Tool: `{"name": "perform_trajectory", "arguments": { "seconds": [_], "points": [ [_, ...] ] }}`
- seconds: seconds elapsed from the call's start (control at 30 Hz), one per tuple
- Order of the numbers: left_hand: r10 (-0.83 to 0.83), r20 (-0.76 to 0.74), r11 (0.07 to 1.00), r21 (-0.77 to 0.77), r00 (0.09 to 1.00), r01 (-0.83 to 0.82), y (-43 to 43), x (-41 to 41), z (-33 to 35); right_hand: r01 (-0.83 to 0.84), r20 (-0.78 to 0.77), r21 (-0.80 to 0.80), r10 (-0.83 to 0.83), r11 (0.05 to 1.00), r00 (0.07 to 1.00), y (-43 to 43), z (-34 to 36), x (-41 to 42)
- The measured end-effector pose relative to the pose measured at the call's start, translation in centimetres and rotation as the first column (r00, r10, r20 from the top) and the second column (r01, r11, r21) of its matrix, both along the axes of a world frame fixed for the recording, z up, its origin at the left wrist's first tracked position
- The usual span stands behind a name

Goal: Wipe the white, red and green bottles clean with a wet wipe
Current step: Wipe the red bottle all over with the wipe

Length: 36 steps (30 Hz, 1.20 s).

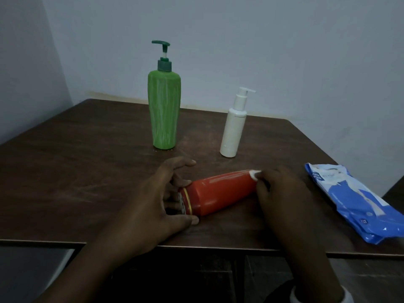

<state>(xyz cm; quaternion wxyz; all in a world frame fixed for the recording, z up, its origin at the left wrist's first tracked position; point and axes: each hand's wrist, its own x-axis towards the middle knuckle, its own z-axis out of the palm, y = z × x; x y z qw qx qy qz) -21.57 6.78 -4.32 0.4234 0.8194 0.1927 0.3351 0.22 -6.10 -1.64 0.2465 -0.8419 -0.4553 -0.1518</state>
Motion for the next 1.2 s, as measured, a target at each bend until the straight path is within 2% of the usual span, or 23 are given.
{"name": "perform_trajectory", "arguments": {
  "seconds": [0.13,0.3,0.33,0.47,0.73,0.8,0.93,1.0,1.1,1.2],
  "points": [
    [0.015,-0.003,1.0,0.009,1.0,-0.015,-0.1,0.0,0.1,-0.106,-0.003,-0.091,0.106,0.99,0.994,-0.2,0.3,-0.4],
    [0.025,-0.01,0.999,0.022,1.0,-0.025,-0.1,0.0,-0.1,0.076,-0.032,-0.084,-0.079,0.993,0.996,-0.4,0.5,0.0],
    [0.027,-0.014,0.999,0.028,1.0,-0.026,-0.2,-0.1,-0.1,0.051,-0.013,-0.089,-0.053,0.995,0.999,-0.6,0.1,-0.5],
    [0.054,-0.032,0.998,0.019,0.998,-0.054,0.0,0.0,-0.1,-0.221,0.063,0.006,0.221,0.975,0.973,-0.4,-1.4,-3.1],
    [0.099,-0.071,0.991,0.094,0.993,-0.093,0.2,-0.2,0.0,-0.512,0.21,0.079,0.488,0.855,0.847,0.5,-1.8,-7.7],
    [0.107,-0.06,0.991,0.088,0.992,-0.101,0.3,-0.2,0.0,-0.502,0.23,0.077,0.474,0.862,0.85,1.1,-1.4,-7.8],
    [0.139,-0.083,0.989,0.058,0.987,-0.134,0.3,0.0,-0.2,-0.299,0.161,0.08,0.284,0.951,0.945,0.6,-1.4,-6.0],
    [0.136,-0.088,0.99,0.046,0.987,-0.132,0.2,0.0,-0.1,-0.338,0.192,0.073,0.319,0.938,0.928,0.2,-1.5,-6.6],
    [0.13,-0.123,0.991,0.044,0.984,-0.126,0.2,0.0,0.1,-0.454,0.288,0.02,0.429,0.891,0.856,1.1,-0.8,-7.8],
    [0.148,-0.121,0.989,0.034,0.982,-0.145,0.3,0.1,0.0,-0.351,0.271,0.036,0.329,0.936,0.905,1.6,0.1,-6.3]
  ]
}}
